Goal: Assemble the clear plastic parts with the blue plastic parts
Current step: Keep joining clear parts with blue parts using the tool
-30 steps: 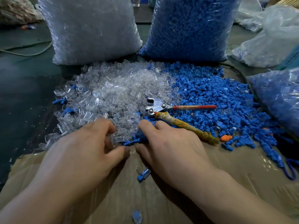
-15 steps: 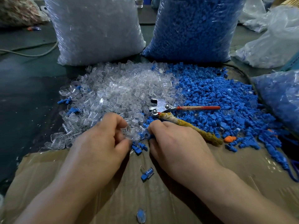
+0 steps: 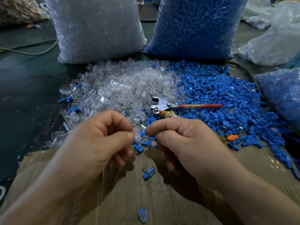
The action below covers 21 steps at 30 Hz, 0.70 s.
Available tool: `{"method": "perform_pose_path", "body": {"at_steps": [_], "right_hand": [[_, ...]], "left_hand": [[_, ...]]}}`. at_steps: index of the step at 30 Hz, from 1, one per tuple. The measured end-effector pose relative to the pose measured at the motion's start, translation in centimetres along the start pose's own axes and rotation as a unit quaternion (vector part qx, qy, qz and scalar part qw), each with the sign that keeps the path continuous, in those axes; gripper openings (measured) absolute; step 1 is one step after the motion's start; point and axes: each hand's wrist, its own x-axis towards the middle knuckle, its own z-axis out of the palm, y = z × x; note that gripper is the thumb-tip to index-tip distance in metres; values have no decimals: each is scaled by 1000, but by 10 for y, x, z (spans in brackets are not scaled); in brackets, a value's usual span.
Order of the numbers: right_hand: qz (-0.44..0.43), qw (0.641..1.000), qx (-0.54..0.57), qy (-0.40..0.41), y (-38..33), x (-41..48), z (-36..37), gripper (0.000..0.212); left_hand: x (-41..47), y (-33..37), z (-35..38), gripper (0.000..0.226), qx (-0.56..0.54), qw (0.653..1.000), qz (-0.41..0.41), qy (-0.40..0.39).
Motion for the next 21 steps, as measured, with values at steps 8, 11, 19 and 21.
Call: {"method": "perform_pose_path", "body": {"at_steps": [8,11,19,21], "right_hand": [[-169,922,-348,11,2,0,3,7],[-142,936,-322,-27,-2,-3,1,9],[61,984,165,-42,-2,2,-7,22],[69,940,331,-49,-4,5,-14,29]], "left_hand": [[1,-8,-2,38,105,991,-32,-81],[0,-9,-1,37,76,991,-33,-103],[1,-1,11,11,-61,996,-61,-7],[1,3,12,18,-95,993,-69,26]]}}
